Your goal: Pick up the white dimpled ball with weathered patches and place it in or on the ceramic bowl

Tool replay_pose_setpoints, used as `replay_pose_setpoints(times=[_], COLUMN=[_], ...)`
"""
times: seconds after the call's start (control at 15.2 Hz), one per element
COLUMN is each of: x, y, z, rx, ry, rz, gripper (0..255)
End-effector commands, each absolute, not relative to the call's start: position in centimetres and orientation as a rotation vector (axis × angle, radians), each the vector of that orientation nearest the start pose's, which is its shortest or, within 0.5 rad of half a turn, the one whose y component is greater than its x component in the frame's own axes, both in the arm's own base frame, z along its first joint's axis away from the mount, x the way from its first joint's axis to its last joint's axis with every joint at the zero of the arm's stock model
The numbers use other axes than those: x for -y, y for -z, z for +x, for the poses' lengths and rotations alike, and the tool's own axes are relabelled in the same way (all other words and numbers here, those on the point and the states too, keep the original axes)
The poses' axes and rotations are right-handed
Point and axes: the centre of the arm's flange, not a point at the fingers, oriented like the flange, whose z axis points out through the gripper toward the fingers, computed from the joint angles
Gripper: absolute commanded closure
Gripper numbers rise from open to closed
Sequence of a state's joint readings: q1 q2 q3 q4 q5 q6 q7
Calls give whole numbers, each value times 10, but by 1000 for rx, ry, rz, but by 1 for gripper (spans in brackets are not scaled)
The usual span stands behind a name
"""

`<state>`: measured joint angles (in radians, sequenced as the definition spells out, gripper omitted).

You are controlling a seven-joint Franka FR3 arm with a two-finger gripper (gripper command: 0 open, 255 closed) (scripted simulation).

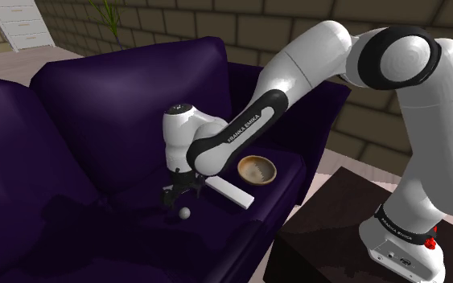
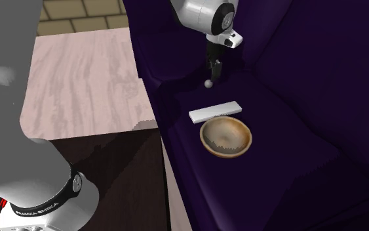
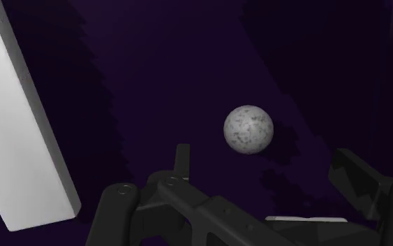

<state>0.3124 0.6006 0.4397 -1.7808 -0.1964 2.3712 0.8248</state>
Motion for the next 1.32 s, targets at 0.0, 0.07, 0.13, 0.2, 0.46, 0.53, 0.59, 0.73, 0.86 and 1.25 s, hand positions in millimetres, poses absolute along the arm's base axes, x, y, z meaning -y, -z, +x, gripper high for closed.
replay_pose_setpoints(times=[0.0, 0.07, 0.13, 0.2, 0.46, 0.53, 0.59, 0.73, 0.86, 1.25], x=[-438, -439, -439, -440, -442, -442, -442, -442, -442, -442], y=[-239, -233, -228, -223, -204, -204, -204, -204, -204, -204], z=[505, 504, 504, 504, 503, 504, 504, 504, 504, 504], rx=[-12, -12, -12, -12, -12, -12, -12, -12, -12, -12], ry=[-49, -49, -49, -49, -49, -49, -49, -49, -49, -49], rz=[-3029, -3029, -3029, -3029, -3029, -3029, -3029, -3029, -3029, -3029], gripper=[0, 0, 0, 0, 0, 0, 0, 0, 0, 255])
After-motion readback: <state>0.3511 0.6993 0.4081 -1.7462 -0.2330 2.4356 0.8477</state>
